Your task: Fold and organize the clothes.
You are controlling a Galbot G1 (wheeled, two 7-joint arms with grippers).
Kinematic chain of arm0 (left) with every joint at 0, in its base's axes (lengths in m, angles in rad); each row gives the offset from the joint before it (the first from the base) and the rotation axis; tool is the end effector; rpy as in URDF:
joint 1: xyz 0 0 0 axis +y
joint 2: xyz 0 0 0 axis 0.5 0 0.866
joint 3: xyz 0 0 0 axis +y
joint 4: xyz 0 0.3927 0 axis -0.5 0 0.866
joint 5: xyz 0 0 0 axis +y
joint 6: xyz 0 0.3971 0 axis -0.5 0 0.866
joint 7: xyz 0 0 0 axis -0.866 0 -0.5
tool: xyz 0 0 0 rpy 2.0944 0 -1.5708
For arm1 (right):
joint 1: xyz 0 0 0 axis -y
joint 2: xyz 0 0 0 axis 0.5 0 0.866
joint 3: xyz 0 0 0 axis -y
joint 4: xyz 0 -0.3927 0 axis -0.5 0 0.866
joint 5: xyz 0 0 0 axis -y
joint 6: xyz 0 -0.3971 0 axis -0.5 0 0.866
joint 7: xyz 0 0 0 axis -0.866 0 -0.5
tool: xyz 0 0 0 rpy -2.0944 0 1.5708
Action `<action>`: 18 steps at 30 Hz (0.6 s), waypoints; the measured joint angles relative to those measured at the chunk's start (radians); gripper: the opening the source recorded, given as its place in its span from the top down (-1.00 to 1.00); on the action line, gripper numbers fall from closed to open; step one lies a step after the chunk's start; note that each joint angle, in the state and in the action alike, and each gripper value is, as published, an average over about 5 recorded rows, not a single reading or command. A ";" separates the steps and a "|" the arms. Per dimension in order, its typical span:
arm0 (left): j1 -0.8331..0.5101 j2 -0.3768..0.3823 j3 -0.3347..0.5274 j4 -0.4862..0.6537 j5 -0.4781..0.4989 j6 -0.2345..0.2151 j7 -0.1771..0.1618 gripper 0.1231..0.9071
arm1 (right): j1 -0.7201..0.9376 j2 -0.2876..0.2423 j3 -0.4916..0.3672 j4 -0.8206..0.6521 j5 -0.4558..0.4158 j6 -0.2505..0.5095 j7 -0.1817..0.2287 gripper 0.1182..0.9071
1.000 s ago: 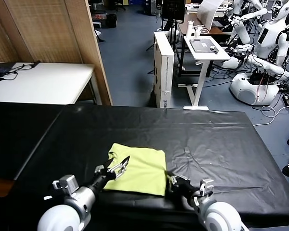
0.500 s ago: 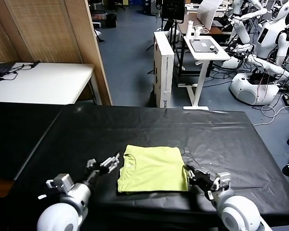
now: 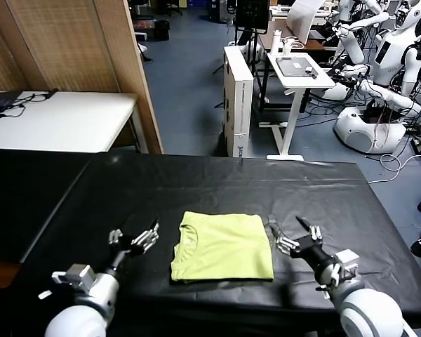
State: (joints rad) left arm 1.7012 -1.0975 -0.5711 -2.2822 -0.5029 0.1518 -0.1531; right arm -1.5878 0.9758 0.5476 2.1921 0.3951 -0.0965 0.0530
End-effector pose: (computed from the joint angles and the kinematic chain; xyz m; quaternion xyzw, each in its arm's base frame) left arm 0.1702 0.0735 -0.2719 -0.0618 -0.9944 0.0352 0.0779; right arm 0.2101 -0.0970 -0.2771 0.1274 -0.9890 0.0674 0.0342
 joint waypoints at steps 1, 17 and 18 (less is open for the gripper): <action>0.024 0.002 -0.013 -0.009 0.010 -0.004 0.001 -1.00 | -0.019 0.011 0.009 0.005 -0.017 0.031 0.001 -1.00; 0.218 -0.025 -0.054 -0.070 0.103 -0.057 0.023 -1.00 | -0.358 0.177 0.128 0.137 -0.129 0.306 0.034 -1.00; 0.221 -0.028 -0.055 -0.070 0.112 -0.060 0.026 -1.00 | -0.371 0.184 0.127 0.139 -0.135 0.317 0.034 -1.00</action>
State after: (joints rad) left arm 1.9226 -1.1258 -0.6258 -2.3525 -0.3909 0.0916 -0.1270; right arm -1.9588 1.1595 0.6742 2.3312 0.2598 0.2203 0.0872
